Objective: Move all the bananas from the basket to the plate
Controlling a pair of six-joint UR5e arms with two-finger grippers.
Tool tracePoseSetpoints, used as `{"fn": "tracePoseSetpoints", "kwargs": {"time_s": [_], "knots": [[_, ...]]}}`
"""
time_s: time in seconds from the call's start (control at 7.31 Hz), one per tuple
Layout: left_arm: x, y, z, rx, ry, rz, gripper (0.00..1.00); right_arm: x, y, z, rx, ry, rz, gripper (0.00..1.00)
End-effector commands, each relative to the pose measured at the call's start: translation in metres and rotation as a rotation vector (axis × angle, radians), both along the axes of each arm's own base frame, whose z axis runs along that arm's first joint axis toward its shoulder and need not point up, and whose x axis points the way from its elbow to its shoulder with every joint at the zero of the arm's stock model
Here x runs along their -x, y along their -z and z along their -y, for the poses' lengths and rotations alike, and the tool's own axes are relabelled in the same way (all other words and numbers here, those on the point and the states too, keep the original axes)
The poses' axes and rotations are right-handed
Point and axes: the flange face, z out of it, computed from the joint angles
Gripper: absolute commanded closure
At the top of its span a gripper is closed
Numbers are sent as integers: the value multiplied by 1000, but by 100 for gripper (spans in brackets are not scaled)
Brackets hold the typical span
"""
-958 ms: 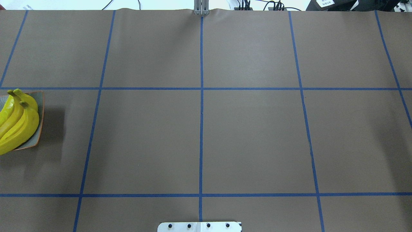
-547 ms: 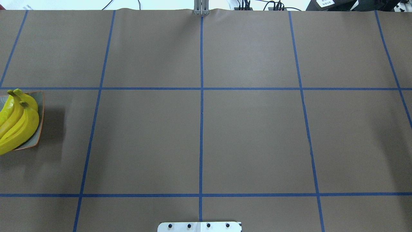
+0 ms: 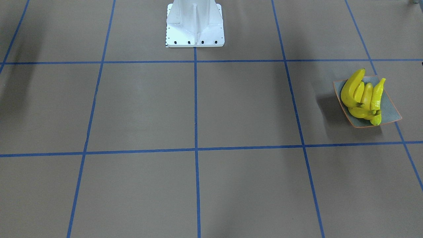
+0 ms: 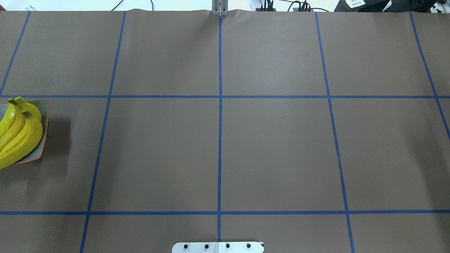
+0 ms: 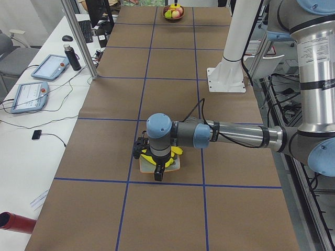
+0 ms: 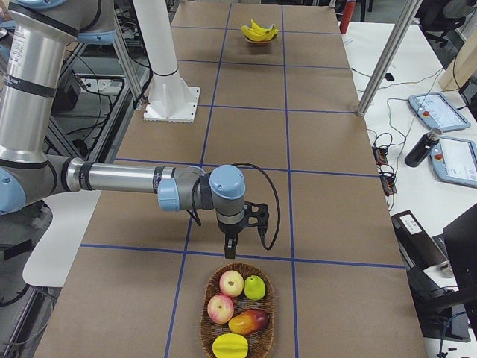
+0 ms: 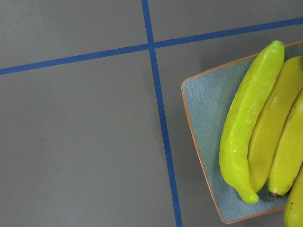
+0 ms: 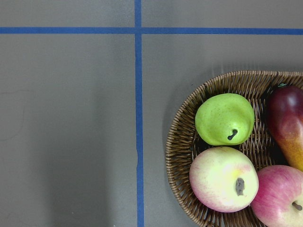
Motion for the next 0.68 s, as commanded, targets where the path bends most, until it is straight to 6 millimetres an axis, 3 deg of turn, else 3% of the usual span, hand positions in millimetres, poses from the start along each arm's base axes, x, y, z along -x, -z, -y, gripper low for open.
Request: {"fn": "tracePoseSetpoints", "kwargs": {"time_s": [0.0,0.55], "knots": [[0,1,0,-2,0,0,0,0,0,0,1,0,0,0],[0,-1,0,3,1,0,0,0,1,1,2,-5,2,0]]}}
